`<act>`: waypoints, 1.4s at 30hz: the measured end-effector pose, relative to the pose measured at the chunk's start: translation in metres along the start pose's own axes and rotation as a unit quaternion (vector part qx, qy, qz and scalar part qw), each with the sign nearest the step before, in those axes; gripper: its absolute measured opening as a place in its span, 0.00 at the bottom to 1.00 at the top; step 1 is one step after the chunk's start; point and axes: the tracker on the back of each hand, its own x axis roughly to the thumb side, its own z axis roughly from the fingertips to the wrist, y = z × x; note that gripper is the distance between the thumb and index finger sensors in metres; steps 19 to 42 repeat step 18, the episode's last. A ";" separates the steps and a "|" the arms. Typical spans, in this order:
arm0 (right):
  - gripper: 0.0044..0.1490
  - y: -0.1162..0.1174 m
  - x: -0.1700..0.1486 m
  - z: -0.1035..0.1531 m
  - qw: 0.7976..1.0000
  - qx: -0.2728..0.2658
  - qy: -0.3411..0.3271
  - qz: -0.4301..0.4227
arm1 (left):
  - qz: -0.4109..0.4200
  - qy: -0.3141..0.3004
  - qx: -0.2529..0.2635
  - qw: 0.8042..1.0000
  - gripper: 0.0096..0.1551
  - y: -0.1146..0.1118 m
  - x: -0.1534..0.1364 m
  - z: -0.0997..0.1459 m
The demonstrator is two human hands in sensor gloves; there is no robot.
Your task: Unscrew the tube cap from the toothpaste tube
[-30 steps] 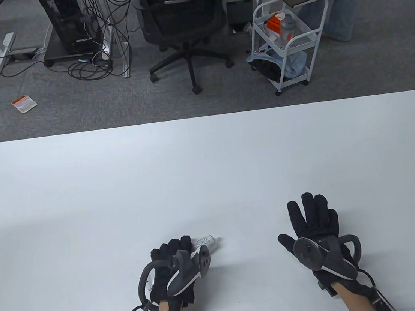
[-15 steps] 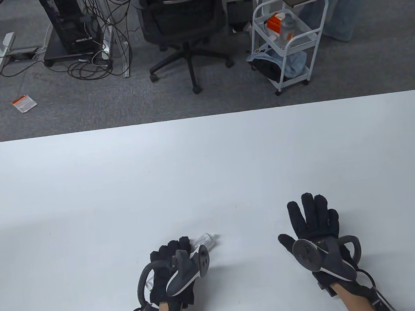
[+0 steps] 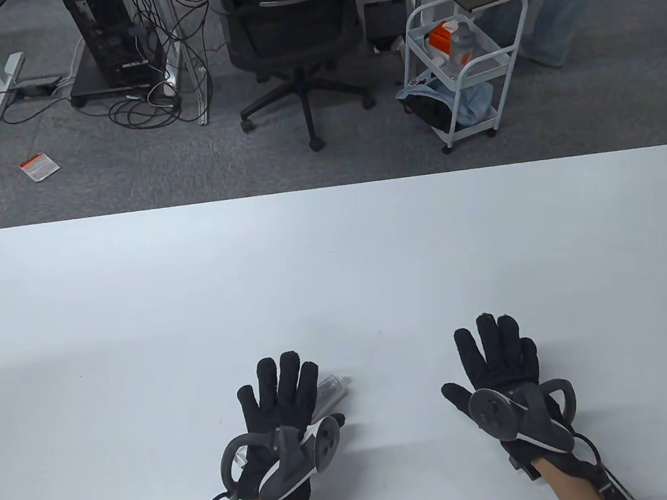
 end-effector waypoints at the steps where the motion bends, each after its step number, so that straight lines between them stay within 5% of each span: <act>1: 0.55 0.000 0.000 0.000 1.000 0.000 -0.001 0.000 | 0.000 0.000 0.000 1.000 0.53 0.000 0.000 0.000; 42: 0.54 0.000 -0.001 -0.001 1.000 0.006 -0.002 0.000 | 0.011 0.002 0.002 1.000 0.54 0.000 -0.002 -0.002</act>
